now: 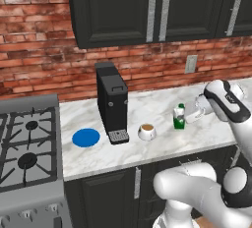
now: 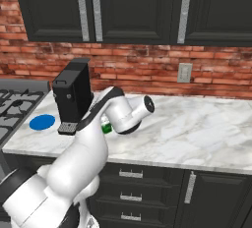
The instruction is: Take a sugar cube from the saucer and place it inside the coffee. Then, grab milk from the fridge and place it next to the coffee on the counter to sweeten the coffee.
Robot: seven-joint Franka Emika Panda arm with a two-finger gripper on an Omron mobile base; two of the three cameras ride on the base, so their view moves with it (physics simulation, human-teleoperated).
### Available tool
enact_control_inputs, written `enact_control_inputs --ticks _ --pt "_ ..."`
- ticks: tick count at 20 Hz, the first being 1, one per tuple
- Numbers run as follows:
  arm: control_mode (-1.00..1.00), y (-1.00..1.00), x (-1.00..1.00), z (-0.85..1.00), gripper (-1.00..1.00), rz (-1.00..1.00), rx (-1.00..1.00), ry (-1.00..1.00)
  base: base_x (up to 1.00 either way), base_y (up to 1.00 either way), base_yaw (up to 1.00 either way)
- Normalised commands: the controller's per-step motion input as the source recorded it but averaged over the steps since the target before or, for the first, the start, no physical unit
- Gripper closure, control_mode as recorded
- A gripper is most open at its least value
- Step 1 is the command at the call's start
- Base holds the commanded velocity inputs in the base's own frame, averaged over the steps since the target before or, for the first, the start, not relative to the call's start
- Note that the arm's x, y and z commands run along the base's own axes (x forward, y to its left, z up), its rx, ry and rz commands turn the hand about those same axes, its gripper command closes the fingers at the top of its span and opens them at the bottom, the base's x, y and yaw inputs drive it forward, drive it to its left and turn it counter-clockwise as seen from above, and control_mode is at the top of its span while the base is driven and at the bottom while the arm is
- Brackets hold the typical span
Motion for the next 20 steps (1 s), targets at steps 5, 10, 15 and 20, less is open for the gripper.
enact_control_inputs --ticks 5,10,15,20 --pt "-1.0 0.0 0.48 -0.36 1.0 0.05 0.0 0.0 0.0 0.0 0.0" --pt "-1.0 0.0 0.4 -0.41 1.0 0.02 0.03 -0.01 0.0 0.0 0.0" --pt "-1.0 0.0 0.25 -0.24 1.0 0.0 0.06 -0.01 0.0 0.0 0.0" --pt "-1.0 -0.01 0.15 -0.39 1.0 0.0 0.0 0.0 0.0 0.0 0.0"
